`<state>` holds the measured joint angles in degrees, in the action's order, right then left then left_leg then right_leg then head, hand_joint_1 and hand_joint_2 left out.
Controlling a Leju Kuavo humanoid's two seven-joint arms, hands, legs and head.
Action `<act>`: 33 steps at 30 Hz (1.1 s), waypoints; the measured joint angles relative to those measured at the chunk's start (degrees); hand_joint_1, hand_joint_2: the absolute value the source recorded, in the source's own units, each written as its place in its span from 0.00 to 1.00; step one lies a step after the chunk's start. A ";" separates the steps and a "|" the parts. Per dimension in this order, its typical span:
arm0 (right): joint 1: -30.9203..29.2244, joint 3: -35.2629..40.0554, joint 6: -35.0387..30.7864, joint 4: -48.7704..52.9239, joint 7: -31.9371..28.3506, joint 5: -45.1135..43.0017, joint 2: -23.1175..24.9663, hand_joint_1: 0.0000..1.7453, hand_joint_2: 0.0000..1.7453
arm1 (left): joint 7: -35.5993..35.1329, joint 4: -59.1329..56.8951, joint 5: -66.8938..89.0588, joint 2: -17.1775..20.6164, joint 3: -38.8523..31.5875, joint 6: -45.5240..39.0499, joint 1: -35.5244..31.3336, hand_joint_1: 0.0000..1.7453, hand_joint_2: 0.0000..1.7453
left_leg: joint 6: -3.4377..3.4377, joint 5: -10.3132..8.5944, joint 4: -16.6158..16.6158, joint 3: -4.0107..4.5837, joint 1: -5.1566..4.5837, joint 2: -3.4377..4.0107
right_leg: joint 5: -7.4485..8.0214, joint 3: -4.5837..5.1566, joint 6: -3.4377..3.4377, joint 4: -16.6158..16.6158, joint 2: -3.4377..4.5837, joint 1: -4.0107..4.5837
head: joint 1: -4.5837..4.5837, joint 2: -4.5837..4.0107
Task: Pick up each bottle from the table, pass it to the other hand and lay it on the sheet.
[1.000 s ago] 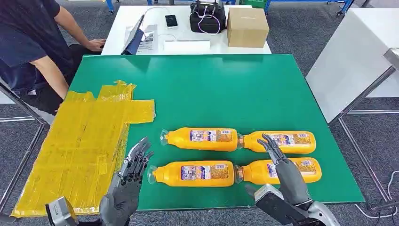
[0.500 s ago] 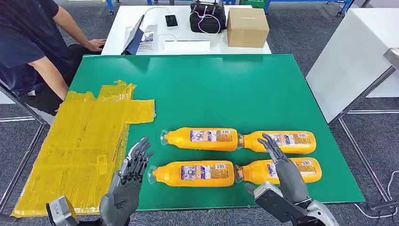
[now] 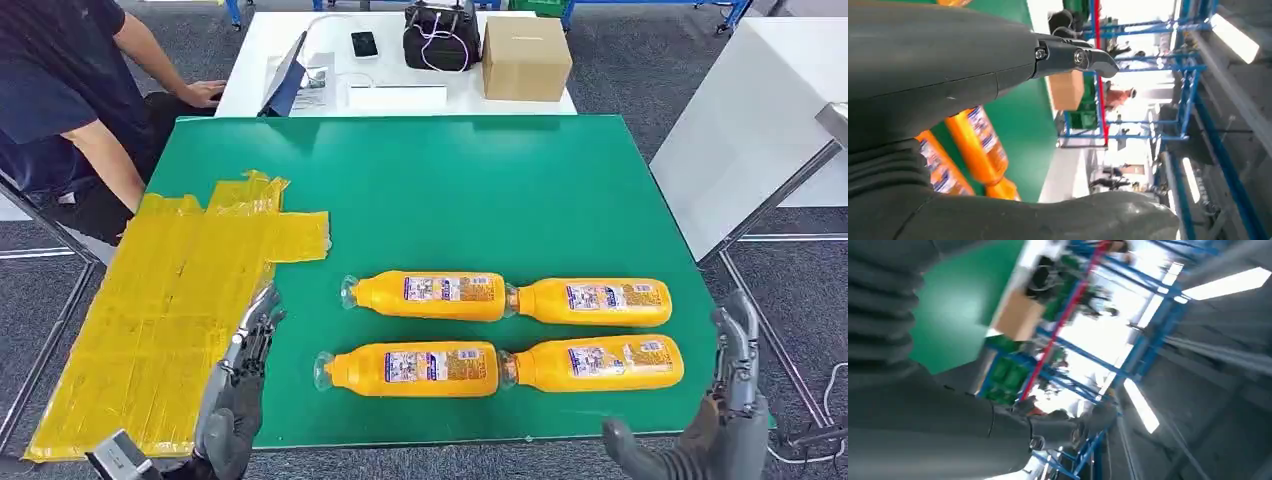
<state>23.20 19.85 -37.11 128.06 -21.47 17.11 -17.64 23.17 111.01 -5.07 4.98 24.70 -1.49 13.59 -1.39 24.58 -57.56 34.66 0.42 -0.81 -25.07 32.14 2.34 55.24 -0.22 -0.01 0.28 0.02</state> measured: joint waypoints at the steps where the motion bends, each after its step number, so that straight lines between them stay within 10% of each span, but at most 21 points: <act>1: 0.00 -0.04 0.22 0.84 -0.08 -1.04 0.13 0.00 1.00 | -0.47 0.45 0.22 -0.37 -0.44 -0.61 -0.32 0.00 0.00 | 0.00 0.00 0.00 -0.03 0.00 0.01 | 0.01 -0.02 0.00 0.00 0.00 0.00 | -0.02 0.00; 18: -0.35 7.96 10.83 -10.50 27.81 -1.50 -10.78 0.00 1.00 | -4.63 -14.93 2.90 -5.51 -0.87 3.33 -13.49 0.00 0.00 | -0.16 -0.14 -0.04 -0.07 -0.10 -0.01 | 0.19 -0.61 0.14 0.00 -0.01 -0.06 | -0.02 0.00; 33: -10.01 5.90 28.33 -22.67 29.90 0.82 -10.82 0.00 1.00 | -5.11 -19.24 -0.79 -6.71 3.63 5.92 -19.45 0.00 0.00 | -0.22 -0.19 -0.06 -0.01 -0.12 0.07 | 0.21 -0.56 0.19 0.00 0.01 -0.07 | 0.00 0.00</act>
<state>13.19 25.75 -8.78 105.39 8.44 17.92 -28.46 18.05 91.78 -5.86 -1.73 28.33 4.44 -5.86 -1.61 24.39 -57.63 34.65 0.30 -0.74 -24.86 31.58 2.53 55.24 -0.21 -0.07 0.28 0.02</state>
